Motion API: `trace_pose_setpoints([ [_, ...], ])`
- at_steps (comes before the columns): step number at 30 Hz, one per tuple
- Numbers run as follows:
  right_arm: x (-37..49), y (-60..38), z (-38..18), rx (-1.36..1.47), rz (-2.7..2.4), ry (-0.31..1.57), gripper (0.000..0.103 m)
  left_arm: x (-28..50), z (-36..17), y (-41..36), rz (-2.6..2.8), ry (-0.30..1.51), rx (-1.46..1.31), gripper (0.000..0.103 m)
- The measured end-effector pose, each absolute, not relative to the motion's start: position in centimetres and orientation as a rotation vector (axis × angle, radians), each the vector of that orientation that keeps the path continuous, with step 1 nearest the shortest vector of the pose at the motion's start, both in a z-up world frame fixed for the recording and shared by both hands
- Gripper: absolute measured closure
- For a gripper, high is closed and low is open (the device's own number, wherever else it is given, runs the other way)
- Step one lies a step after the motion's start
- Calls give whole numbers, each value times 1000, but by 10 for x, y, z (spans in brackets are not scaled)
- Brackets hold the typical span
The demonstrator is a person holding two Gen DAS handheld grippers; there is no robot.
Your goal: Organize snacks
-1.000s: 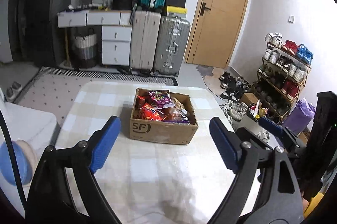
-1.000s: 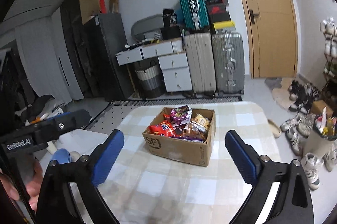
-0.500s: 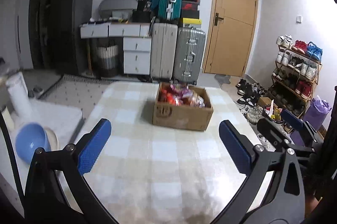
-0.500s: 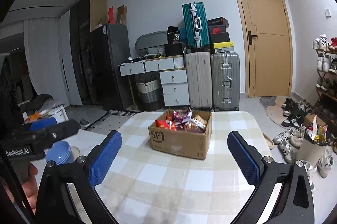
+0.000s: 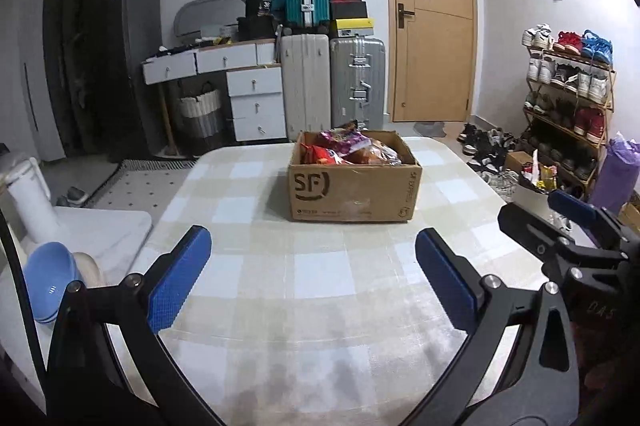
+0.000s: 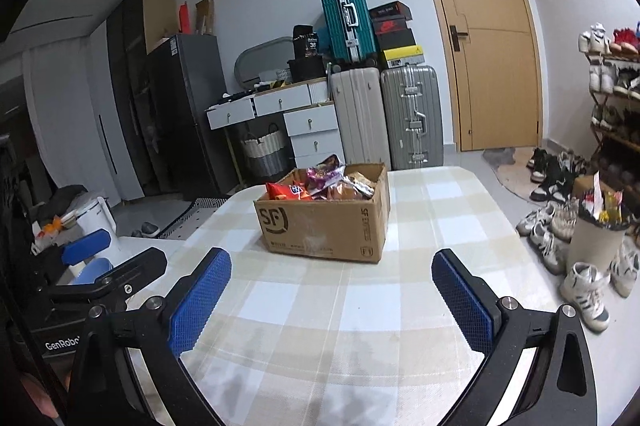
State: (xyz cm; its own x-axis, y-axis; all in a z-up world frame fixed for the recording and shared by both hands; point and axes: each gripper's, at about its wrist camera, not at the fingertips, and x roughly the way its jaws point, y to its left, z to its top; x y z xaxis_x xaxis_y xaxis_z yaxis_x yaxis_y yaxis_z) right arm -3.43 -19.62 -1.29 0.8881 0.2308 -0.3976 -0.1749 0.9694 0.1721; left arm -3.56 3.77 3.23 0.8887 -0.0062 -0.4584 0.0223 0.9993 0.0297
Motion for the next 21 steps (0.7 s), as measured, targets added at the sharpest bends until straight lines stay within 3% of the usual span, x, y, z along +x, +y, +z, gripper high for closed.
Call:
trace_pose_setpoints([
  [21,-48,-185,-18,48,183,376,1,-15,28,40,-13,469,26,1],
])
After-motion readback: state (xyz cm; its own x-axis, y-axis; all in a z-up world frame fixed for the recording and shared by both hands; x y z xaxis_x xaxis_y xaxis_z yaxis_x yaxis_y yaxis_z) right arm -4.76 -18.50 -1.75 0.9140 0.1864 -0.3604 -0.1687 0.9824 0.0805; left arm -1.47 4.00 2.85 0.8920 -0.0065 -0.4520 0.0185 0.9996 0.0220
